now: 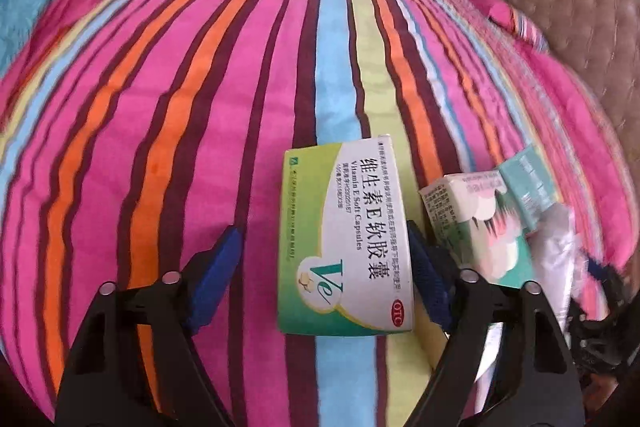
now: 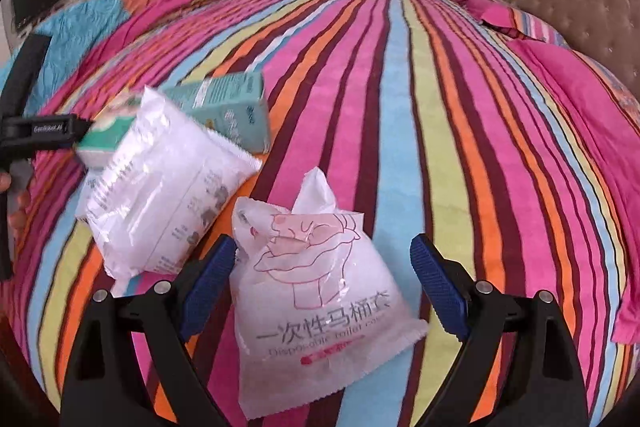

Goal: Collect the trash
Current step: 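Grasp the Vitamin E box with the left tool while the right tool grasps the white toilet-seat-cover bag, then carry the Vitamin E box and white bag over the wastebasket with both tools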

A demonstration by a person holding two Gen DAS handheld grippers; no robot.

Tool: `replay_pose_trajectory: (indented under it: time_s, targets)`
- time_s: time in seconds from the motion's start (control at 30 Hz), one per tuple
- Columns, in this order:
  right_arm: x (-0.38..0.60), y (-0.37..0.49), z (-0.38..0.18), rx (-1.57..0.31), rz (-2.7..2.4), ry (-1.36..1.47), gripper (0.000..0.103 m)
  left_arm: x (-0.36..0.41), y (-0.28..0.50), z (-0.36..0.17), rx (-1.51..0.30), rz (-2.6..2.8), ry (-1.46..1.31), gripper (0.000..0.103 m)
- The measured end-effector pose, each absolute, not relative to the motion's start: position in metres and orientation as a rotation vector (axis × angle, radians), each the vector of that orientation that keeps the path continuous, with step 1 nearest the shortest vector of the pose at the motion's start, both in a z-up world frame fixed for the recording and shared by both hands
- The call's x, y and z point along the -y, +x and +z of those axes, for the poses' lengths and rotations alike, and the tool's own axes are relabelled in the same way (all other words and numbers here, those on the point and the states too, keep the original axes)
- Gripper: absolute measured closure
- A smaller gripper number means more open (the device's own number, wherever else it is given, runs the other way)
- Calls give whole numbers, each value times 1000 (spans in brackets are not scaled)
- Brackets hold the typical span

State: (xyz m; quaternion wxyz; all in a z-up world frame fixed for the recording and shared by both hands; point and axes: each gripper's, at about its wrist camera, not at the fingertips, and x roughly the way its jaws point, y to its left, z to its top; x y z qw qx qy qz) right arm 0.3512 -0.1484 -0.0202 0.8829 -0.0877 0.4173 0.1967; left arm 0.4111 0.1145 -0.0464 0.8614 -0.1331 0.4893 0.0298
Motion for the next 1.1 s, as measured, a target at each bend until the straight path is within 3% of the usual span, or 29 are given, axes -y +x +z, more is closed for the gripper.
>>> replay_pose_trajectory:
  time_s: [0.03,0.1,0.43,1.1]
  targets:
    - [149,351,-22,-874,409,-179,18,-114,411,-47,-1031,72,-249,35]
    - [150,352,-24,-882,402,-151,18,-115,410,-47,-1024,85,-225,50]
    - [158,338,-22,-911,346,-82,34,-118,388,-44,-980,108,-162,51]
    - [182,257,0,-900,289,91,35,-91,248,-30,-917,74,-154,51]
